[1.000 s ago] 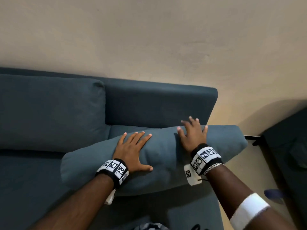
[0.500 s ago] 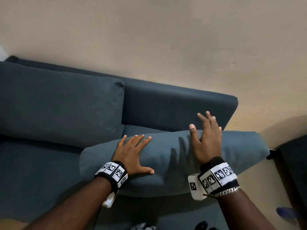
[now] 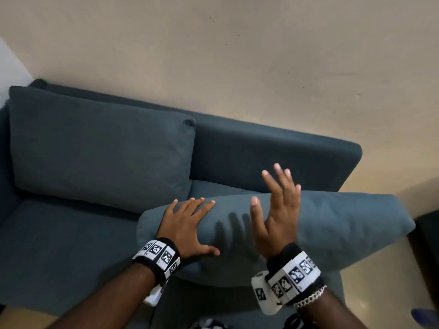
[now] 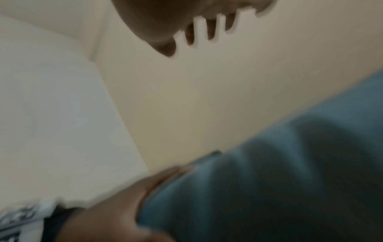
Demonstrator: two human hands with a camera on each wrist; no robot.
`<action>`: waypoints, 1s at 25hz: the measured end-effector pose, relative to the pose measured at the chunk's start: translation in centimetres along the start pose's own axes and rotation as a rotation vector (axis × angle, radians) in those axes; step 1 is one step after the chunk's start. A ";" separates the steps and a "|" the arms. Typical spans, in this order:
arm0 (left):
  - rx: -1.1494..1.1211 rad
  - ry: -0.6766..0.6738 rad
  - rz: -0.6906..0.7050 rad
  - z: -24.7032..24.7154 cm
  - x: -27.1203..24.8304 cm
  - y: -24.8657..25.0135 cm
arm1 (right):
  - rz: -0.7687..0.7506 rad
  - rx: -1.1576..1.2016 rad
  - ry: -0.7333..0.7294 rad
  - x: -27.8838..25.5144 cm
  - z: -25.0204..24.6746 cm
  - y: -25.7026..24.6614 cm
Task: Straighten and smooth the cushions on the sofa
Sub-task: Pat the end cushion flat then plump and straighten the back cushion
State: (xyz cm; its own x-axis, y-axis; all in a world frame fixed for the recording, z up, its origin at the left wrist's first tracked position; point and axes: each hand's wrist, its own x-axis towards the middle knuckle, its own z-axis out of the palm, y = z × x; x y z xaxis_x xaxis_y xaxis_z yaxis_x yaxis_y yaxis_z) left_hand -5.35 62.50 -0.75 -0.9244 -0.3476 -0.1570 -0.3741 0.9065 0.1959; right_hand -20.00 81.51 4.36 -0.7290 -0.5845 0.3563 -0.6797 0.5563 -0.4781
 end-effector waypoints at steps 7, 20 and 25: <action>-0.067 0.046 -0.132 -0.1 -1.6 -4.3 | 0.190 -0.125 -0.488 2.1 3.1 -1.4; -0.774 0.522 -0.370 3.1 -2.7 -6.7 | -0.101 0.334 -0.131 4.0 5.3 -8.4; -1.055 0.465 -0.536 5.0 -2.0 -6.9 | -0.136 -0.274 -0.842 -0.4 11.0 -8.8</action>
State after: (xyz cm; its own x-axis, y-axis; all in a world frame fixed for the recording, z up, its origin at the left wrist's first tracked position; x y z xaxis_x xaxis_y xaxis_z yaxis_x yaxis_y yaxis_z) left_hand -0.59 58.16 -6.59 -0.4982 -0.8550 -0.1442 -0.3875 0.0708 0.9192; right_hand -12.88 70.36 -0.39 -0.4126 -0.8355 -0.3630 -0.8303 0.5088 -0.2274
